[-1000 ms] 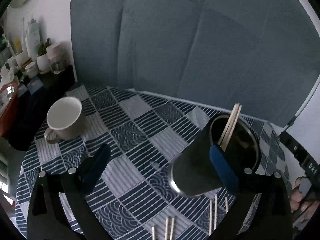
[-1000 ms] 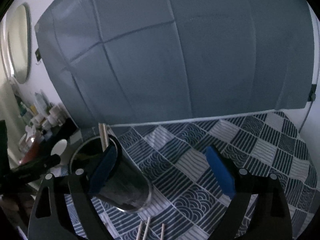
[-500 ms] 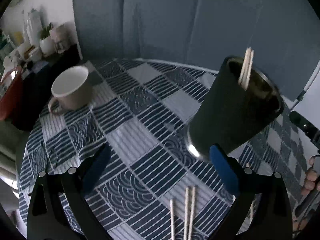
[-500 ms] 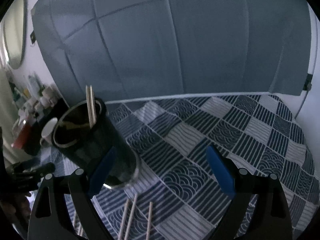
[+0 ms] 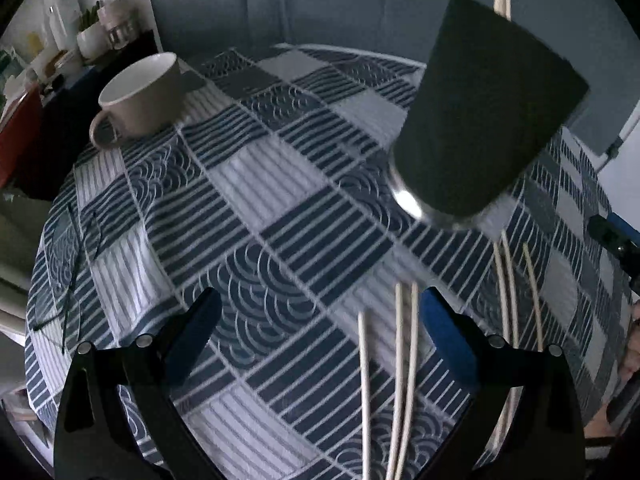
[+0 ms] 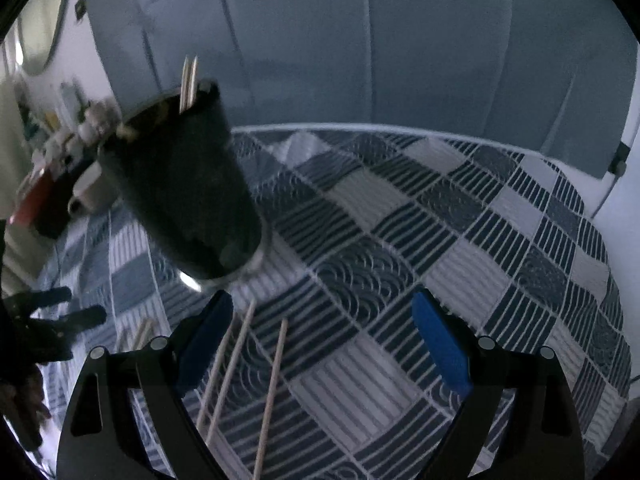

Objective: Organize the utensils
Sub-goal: 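Withdraw both tools from the holder back toward the loose chopsticks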

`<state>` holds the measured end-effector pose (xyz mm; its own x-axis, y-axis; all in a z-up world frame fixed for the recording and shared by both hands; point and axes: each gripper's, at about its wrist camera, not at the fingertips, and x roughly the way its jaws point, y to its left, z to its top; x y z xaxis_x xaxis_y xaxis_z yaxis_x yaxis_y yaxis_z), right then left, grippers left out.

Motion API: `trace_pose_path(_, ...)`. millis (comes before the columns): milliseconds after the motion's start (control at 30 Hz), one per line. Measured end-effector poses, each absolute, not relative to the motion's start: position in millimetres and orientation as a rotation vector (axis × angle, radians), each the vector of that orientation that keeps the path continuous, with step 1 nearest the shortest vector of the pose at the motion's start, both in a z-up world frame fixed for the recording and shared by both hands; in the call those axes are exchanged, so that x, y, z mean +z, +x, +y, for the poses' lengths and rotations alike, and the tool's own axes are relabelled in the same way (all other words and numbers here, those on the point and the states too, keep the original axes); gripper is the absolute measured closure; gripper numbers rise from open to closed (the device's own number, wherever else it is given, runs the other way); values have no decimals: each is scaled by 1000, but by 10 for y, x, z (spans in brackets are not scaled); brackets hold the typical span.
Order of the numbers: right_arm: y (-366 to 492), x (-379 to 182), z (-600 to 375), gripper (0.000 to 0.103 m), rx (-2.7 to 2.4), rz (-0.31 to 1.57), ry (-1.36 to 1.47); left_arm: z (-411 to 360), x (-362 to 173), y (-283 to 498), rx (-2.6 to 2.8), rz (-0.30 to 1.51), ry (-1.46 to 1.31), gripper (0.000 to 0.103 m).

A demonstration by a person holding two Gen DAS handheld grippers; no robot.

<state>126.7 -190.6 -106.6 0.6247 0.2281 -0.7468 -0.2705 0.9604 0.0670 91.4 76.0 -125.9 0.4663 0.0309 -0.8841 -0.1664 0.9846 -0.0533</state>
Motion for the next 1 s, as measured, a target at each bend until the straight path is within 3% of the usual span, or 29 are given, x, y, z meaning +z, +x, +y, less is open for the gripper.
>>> trace_pose_path(1000, 847, -1821, -1786, 16, 253, 1069, -156, 667, -1680, 598, 80, 1236, -35, 4)
